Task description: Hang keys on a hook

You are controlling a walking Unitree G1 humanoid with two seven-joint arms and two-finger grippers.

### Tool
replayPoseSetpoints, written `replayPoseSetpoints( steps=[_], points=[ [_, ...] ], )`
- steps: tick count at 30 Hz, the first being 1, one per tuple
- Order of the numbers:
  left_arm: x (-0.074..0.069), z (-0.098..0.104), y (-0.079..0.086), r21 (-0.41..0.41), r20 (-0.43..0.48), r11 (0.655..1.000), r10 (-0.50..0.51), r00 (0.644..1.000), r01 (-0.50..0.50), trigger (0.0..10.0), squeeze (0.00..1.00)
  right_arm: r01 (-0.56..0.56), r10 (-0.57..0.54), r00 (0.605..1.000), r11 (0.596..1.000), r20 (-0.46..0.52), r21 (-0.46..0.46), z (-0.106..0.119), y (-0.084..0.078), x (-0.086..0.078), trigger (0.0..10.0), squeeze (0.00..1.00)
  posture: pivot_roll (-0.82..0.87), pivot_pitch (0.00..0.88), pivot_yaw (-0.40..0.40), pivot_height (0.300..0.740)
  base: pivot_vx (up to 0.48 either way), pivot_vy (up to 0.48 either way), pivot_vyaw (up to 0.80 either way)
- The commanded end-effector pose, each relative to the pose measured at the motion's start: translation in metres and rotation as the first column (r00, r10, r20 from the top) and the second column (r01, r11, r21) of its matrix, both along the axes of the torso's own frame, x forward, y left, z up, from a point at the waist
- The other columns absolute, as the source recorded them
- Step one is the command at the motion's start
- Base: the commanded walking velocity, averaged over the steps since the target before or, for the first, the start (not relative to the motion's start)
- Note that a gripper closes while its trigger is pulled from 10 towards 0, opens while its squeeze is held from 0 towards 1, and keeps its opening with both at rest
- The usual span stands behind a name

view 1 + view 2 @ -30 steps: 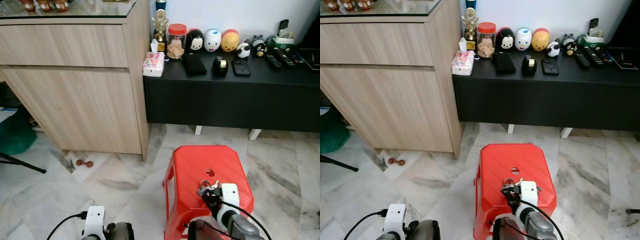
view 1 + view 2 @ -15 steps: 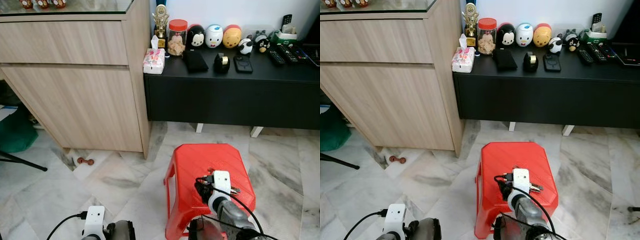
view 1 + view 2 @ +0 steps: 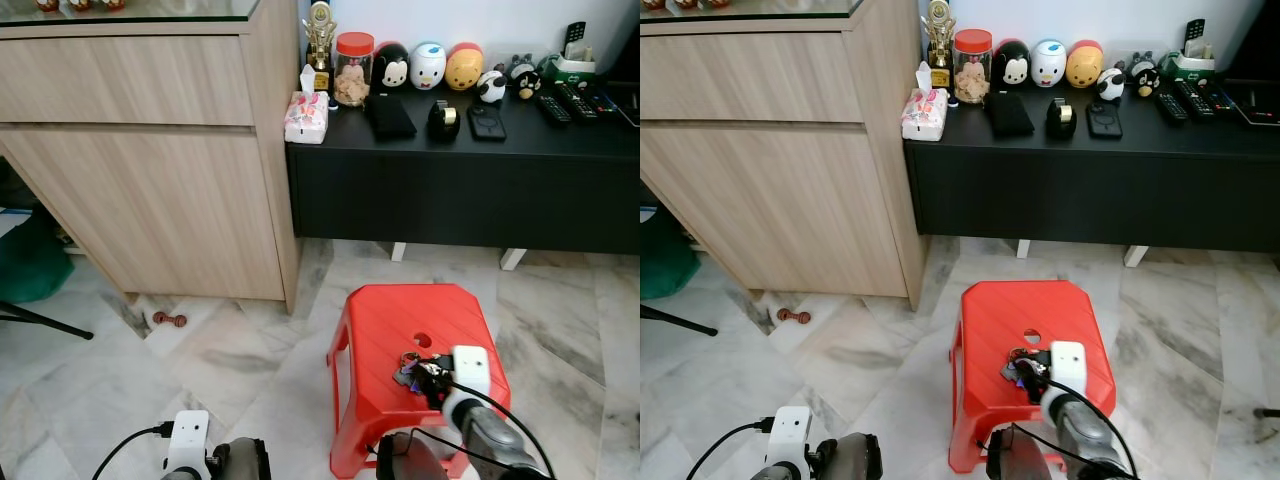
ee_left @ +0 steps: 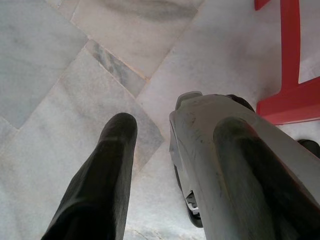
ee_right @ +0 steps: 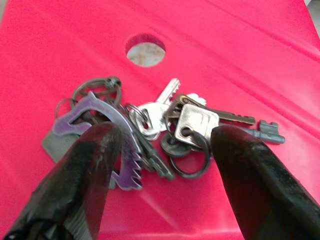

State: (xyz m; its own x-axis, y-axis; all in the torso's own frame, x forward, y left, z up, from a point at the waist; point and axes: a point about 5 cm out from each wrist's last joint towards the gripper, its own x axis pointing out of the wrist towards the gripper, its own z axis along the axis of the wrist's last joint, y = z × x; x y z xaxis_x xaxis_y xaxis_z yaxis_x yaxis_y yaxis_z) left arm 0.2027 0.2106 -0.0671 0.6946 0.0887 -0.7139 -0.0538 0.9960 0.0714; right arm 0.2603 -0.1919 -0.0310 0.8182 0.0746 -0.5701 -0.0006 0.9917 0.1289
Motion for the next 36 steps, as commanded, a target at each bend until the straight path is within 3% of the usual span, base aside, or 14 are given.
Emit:
replayPoseSetpoints(
  steps=[1,12,20,24,28,36],
  points=[
    [-0.013,-0.007,0.0,-0.009,-0.05,1.0,0.016,0.999,-0.017,10.0,0.0,-0.015,0.015,1.0,1.0,0.011,0.001,0.001,0.002,0.001,10.0,0.0,0.09,0.13,-0.022,0.615,0.0,0.0,0.0],
    [-0.014,-0.008,0.0,-0.009,-0.05,1.0,0.021,0.999,-0.021,10.0,0.0,-0.078,0.075,0.996,0.995,0.058,0.055,0.005,0.008,0.003,10.0,0.0,0.09,0.13,-0.025,0.615,0.0,0.0,0.0],
    [-0.018,-0.01,0.001,-0.012,-0.056,0.999,0.029,0.998,-0.03,10.0,0.0,-0.143,0.142,0.989,0.99,0.038,0.021,0.008,0.025,0.012,10.0,0.0,0.1,0.119,-0.037,0.615,0.0,0.0,0.0],
    [-0.022,-0.011,0.002,-0.015,-0.058,0.999,0.045,0.997,-0.046,10.0,0.0,-0.191,0.192,0.979,0.981,0.063,-0.012,0.017,0.035,0.024,10.0,0.0,0.11,0.119,-0.047,0.615,0.0,0.0,0.0],
    [-0.026,-0.013,0.002,-0.018,-0.06,0.998,0.052,0.997,-0.053,10.0,0.0,-0.162,0.161,0.98,0.987,0.113,-0.002,0.031,0.036,0.039,10.0,0.0,0.11,0.12,-0.055,0.615,0.0,0.0,0.0],
    [-0.029,-0.014,0.0,-0.024,-0.064,0.998,0.058,0.996,-0.059,10.0,0.0,-0.195,0.198,0.977,0.98,0.081,-0.042,0.025,0.035,0.033,10.0,0.0,0.11,0.137,-0.065,0.615,0.0,0.0,0.0]
  ],
)
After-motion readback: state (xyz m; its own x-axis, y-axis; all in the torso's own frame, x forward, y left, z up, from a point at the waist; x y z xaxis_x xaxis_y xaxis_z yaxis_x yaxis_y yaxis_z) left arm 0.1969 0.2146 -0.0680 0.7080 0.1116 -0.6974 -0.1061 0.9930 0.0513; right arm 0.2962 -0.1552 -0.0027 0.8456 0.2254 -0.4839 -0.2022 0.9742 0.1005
